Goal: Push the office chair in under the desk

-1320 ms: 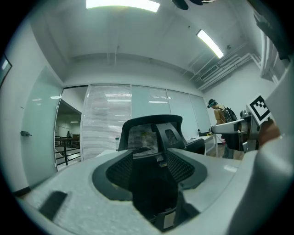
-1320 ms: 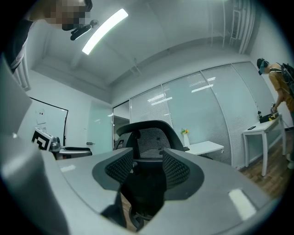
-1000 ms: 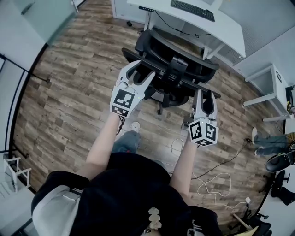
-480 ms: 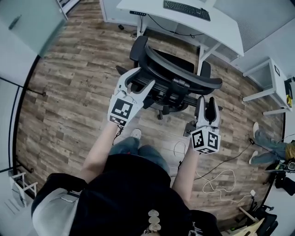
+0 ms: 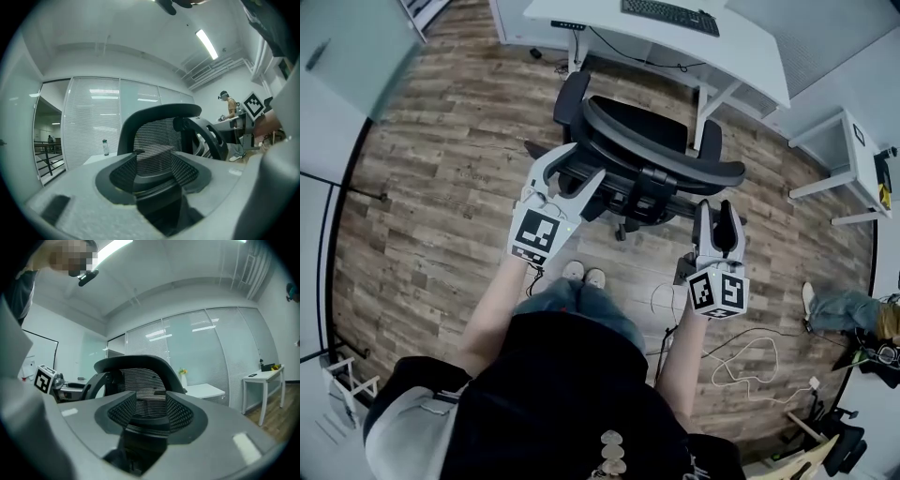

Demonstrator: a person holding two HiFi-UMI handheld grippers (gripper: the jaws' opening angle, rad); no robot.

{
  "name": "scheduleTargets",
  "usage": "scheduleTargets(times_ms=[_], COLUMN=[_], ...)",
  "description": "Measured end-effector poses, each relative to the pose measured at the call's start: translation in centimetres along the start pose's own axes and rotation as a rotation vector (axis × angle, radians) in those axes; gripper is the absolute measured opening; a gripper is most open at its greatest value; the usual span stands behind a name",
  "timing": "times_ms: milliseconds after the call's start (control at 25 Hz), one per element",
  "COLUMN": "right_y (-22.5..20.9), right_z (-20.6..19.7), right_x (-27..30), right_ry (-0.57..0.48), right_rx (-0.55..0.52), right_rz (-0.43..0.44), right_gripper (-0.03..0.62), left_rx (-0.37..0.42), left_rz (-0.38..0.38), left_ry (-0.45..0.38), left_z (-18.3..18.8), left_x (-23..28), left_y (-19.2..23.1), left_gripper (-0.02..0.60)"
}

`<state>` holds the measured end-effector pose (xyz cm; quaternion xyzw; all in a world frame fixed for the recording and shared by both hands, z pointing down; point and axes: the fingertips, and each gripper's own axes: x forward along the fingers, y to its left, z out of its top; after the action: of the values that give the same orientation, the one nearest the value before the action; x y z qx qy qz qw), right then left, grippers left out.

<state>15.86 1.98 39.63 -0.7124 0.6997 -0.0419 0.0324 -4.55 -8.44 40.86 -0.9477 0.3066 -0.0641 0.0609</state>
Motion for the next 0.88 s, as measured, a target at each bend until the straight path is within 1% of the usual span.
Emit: scheduleTargets(times_ms=[40, 120, 240, 320, 440, 600, 680, 760, 880], right_y=[0.3, 1.2, 2.7, 3.4, 4.0, 4.3, 4.5, 4.5, 4.5], right_z=[0.2, 0.8, 0.9, 0.3, -1.0, -3.7, -5.1, -6.3, -8.4], right_x=[0.0, 0.1, -0.1, -0.4, -0.7, -0.8, -0.7, -0.4, 0.0], right_ry=[0.013, 0.048, 0.141, 0.222, 0.348, 0.536, 0.609, 0.664, 0.741], right_rx=[-0.023, -0.084, -0.214, -0.313, -0.462, -0.714, -0.834, -0.942, -1.066], right_rz=[0.031, 0.110, 0.251, 0.338, 0.454, 0.602, 0.661, 0.706, 0.763], right_gripper=[0.186, 0.186, 0.186, 0.186, 0.186, 0.186, 0.187, 0.189, 0.198], left_rx=[0.001, 0.032, 0.111, 0.183, 0.317, 0.587, 0.701, 0.785, 0.878], left_rz=[-0.012, -0.043, -0.118, -0.176, -0.267, -0.396, -0.447, -0.491, -0.540], left_ry=[0.008, 0.034, 0.093, 0.142, 0.229, 0.375, 0.433, 0.482, 0.541], left_z=[0.0, -0.1, -0.2, -0.5, -1.6, -3.5, -4.6, -5.8, -7.2], left_x=[-0.2, -0.6, -1.3, -1.6, -1.7, -1.2, -0.8, -0.5, 0.1], left_y=[0.0, -0.2, -0.7, -1.0, -1.7, -2.9, -3.5, -4.0, -4.6], left_gripper=[0.222, 0.224, 0.238, 0.255, 0.273, 0.276, 0.265, 0.261, 0.247])
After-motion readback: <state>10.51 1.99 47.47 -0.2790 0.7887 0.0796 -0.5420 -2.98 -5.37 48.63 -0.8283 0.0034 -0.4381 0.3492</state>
